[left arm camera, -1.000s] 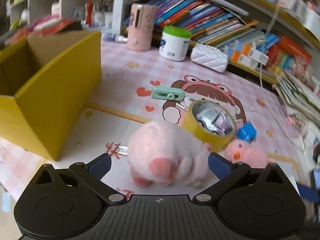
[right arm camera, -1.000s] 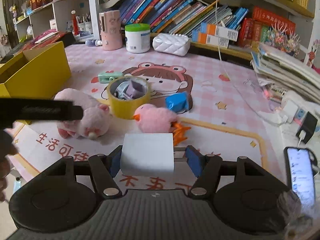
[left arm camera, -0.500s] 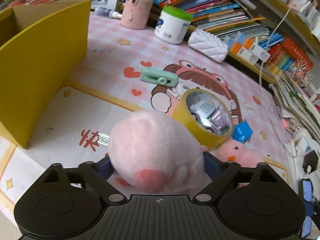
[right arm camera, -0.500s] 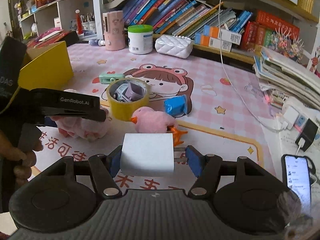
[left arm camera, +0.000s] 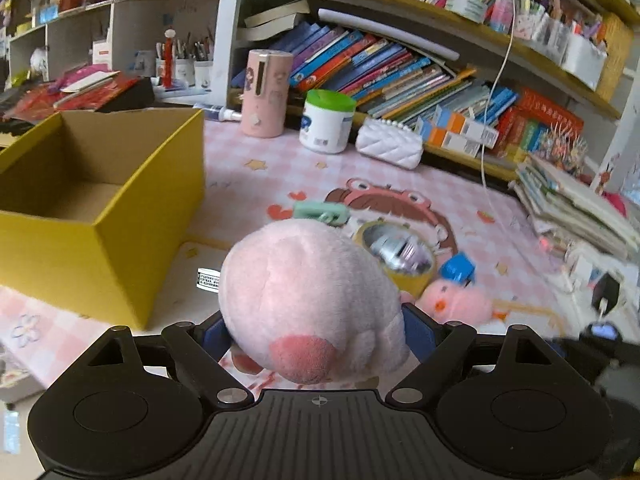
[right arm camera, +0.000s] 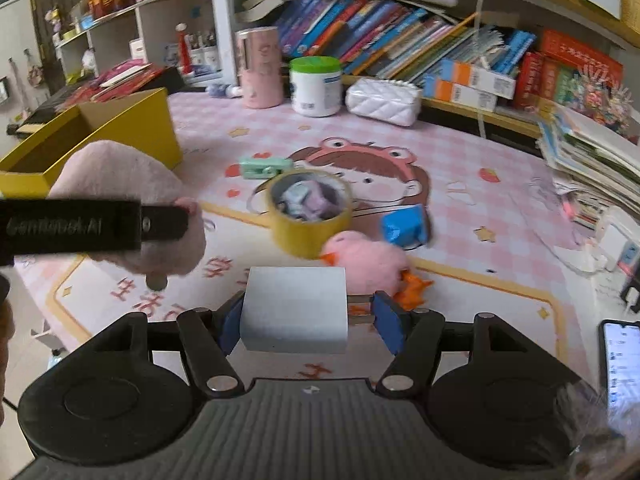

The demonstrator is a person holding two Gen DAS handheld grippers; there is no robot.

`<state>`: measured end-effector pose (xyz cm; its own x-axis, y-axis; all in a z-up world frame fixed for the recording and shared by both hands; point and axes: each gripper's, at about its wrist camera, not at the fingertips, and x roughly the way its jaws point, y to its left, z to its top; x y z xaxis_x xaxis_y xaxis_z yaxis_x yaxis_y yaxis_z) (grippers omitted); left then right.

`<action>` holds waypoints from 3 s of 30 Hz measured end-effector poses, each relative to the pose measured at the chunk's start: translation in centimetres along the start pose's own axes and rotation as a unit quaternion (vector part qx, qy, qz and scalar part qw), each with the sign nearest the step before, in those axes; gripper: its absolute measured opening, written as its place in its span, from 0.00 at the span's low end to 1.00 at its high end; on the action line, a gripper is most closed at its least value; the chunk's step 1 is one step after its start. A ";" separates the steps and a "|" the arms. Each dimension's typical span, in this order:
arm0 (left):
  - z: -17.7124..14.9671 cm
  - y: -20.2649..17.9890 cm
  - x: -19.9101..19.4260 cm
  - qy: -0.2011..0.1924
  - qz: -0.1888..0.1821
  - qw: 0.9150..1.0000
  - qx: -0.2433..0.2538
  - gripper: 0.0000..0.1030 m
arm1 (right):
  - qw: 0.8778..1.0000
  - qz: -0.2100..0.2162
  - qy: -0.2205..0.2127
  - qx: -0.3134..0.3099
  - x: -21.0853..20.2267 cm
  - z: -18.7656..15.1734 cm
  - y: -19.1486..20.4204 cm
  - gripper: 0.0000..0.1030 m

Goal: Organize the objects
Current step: 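Grasp the pink plush pig with the left tool while the right tool lifts the charger, then carry the pig and charger in both tools over the yellow box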

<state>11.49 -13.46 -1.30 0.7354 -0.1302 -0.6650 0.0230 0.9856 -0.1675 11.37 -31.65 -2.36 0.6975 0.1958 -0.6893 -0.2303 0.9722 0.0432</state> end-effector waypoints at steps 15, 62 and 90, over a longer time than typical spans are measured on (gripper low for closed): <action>-1.6 6.5 -4.6 -0.012 -0.015 0.999 0.034 0.84 | 1.000 -0.015 0.005 0.012 -1.7 -0.5 7.3 0.62; -6.6 27.6 -16.1 -0.019 -0.015 1.000 0.007 0.84 | 1.000 0.001 0.029 0.005 -5.5 -6.2 32.1 0.62; -5.8 29.1 -16.3 -0.031 -0.007 0.999 0.009 0.84 | 1.000 0.009 0.019 0.008 -5.0 -5.1 33.2 0.62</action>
<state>-3.75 16.68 0.40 0.7751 -0.1373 -0.6168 0.0445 0.9855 -0.1635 -3.23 -1.00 -1.15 0.6667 0.2077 -0.7158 -0.2303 0.9708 0.0672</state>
